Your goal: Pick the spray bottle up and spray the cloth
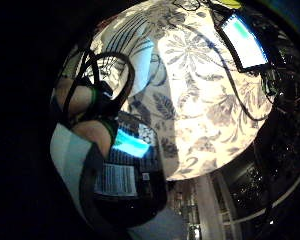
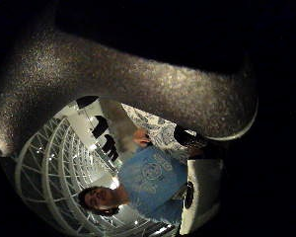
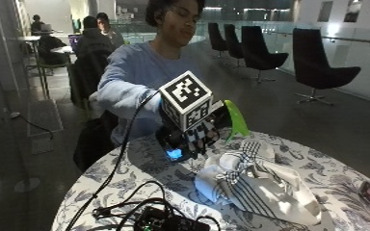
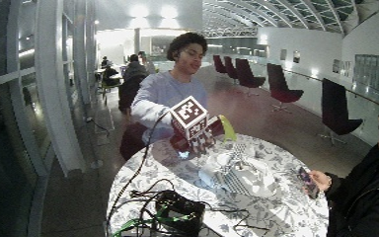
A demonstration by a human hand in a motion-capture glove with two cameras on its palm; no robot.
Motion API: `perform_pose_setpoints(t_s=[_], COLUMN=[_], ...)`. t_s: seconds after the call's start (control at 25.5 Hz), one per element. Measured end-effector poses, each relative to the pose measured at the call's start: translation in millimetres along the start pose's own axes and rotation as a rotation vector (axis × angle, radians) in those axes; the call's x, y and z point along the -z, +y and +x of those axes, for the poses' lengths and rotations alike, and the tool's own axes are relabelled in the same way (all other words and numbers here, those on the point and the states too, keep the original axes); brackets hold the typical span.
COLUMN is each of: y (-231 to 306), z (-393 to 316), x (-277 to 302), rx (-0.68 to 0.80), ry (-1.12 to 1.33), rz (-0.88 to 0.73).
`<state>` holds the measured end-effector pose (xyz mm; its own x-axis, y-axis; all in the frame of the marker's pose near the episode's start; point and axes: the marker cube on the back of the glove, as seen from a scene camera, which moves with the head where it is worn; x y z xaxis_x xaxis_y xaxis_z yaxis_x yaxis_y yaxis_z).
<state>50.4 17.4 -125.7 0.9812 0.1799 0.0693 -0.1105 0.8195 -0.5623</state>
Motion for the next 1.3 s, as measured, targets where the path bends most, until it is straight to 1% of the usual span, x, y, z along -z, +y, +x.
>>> perform_pose_setpoints(t_s=[0.59,0.71,0.79,0.9,1.06,1.22,1.3], y=[-3,-3,-1,6,18,32,38], z=[-7,-11,-16,-30,-60,-113,-144], x=[-9,-12,-15,-22,-34,-62,-84], rx=[-0.012,0.007,0.039,0.133,0.313,0.565,0.684], ry=[0.025,0.005,-0.031,-0.127,-0.312,-0.542,-0.611], rz=[-0.024,0.003,0.051,0.175,0.317,0.378,0.387])
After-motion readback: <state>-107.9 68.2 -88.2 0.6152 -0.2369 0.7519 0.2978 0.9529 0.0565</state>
